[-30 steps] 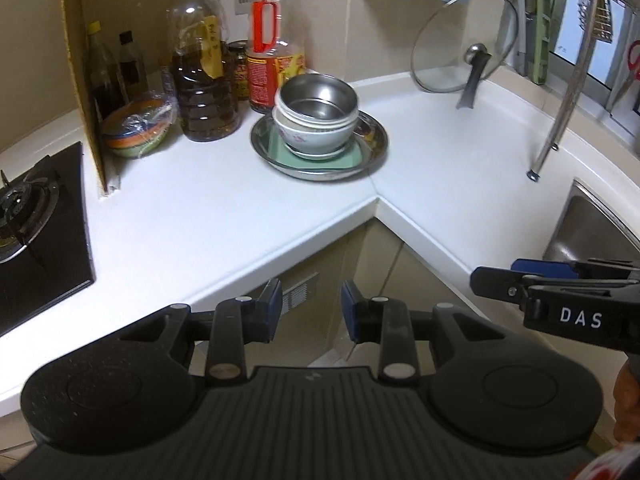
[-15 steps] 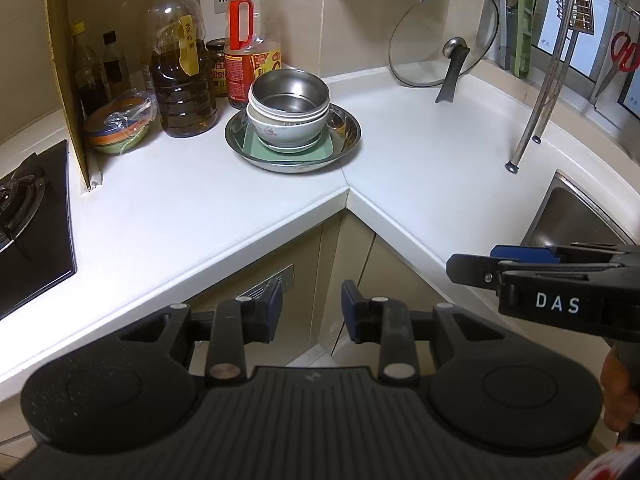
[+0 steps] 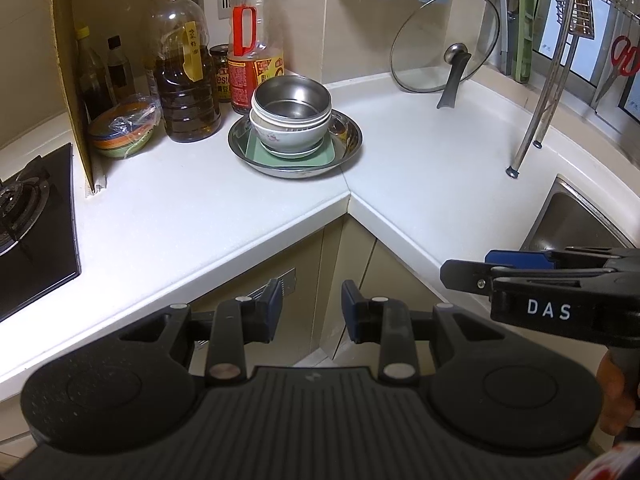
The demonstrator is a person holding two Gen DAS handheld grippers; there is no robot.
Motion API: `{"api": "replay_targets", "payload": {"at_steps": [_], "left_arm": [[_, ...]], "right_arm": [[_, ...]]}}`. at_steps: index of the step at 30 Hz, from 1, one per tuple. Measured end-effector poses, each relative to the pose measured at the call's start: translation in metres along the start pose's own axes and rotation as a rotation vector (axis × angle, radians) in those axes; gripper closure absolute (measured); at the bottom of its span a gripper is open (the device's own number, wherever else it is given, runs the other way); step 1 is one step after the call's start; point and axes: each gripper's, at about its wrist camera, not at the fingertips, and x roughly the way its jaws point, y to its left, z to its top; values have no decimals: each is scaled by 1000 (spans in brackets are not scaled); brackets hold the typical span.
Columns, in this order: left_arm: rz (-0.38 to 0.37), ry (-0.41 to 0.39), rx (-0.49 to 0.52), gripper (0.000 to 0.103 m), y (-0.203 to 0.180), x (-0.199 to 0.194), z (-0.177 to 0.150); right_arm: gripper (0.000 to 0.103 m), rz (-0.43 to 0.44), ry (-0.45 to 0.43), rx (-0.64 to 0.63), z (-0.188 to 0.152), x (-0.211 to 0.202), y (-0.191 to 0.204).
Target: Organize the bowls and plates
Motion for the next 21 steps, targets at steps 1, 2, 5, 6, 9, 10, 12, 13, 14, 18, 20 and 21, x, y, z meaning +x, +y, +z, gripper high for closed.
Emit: {"api": "replay_targets", "payload": {"at_steps": [1, 2, 5, 6, 9, 10, 12, 13, 14, 18, 20, 21], "left_arm": [[1, -2, 0, 74, 0, 0, 0], [1, -4, -1, 74, 0, -1, 0], [4, -8, -2, 74, -1, -2, 1], [5, -10, -2, 74, -1, -3, 1], [5, -12, -4, 74, 0, -3, 1], [7, -13, -6, 74, 0, -4, 1], [7, -15, -6, 74, 1, -4, 1], [7, -16, -6, 74, 1, -4, 1], [8, -16, -6, 74, 1, -4, 2], [6, -17, -5, 74, 0, -4, 2], [6, -18, -4, 74, 0, -4, 2], [6, -18, -3, 74, 0, -3, 3]], "right_arm": [[55, 1, -1, -1, 0, 0, 0], [55, 1, -2, -2, 0, -1, 0], [55, 3, -5, -3, 0, -2, 0], [55, 4, -5, -3, 0, -2, 0], [55, 6, -6, -7, 1, -2, 1], [55, 7, -7, -8, 2, -2, 1], [55, 8, -7, -10, 2, -3, 1], [55, 7, -7, -10, 2, -3, 1], [55, 8, -7, -10, 2, -3, 1], [55, 7, -9, -9, 2, -3, 1], [55, 6, -11, -9, 3, -3, 1], [55, 6, -11, -9, 3, -3, 1]]}}
